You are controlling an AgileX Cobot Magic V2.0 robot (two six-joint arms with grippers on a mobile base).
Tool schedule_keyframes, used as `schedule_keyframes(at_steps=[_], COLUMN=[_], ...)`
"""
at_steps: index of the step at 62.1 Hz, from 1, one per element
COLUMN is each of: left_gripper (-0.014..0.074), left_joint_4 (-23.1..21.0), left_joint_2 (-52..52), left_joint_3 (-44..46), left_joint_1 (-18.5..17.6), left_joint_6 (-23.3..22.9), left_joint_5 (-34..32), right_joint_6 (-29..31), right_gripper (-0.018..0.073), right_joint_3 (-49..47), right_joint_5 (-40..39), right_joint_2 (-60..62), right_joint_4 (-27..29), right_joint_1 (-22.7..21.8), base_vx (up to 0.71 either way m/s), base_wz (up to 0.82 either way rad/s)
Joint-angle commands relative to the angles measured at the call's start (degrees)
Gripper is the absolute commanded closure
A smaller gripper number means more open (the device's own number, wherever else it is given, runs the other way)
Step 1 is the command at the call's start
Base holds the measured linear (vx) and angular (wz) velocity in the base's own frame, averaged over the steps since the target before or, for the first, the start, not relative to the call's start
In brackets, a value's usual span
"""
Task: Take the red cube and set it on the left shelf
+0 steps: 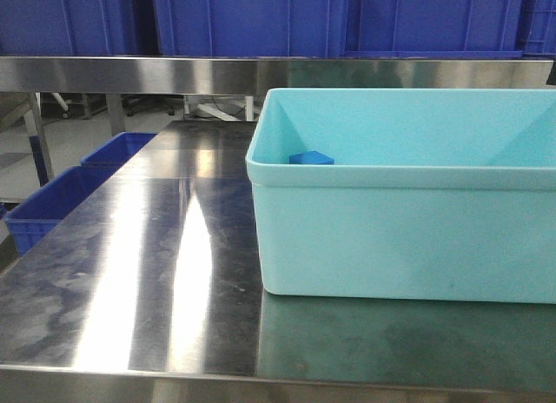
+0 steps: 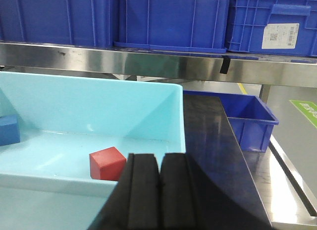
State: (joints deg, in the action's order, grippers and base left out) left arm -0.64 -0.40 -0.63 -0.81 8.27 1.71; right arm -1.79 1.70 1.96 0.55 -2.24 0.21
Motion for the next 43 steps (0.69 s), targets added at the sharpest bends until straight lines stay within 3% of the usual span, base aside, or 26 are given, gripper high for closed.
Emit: schedule_keyframes(at_steps=[1, 31, 43], left_gripper=[0.0491, 0.0491, 0.0491], left_joint_4=[-0.3, -0.3, -0.3], left_joint_2=[0.0, 0.0, 0.0], left_joint_3=[-1.3, -1.3, -1.3], left_joint_1=[-0.4, -0.4, -0.4], left_joint_6=[0.0, 0.0, 0.0], left_joint_5=[-5.2, -5.2, -5.2], right_joint_6=[0.2, 0.2, 0.2], right_gripper=[0.0503, 0.0503, 0.0503], right_joint_3=[-1.5, -1.5, -4.9], right_joint_5=[-5.1, -7.4, -5.3], right_joint_2=[1.1, 1.1, -4.7], right_joint_4=[0.0, 0.0, 0.0], right_joint_1=[-0.2, -0.2, -0.2], base_vx=[0.00, 0.00, 0.00], base_wz=[0.00, 0.00, 0.00])
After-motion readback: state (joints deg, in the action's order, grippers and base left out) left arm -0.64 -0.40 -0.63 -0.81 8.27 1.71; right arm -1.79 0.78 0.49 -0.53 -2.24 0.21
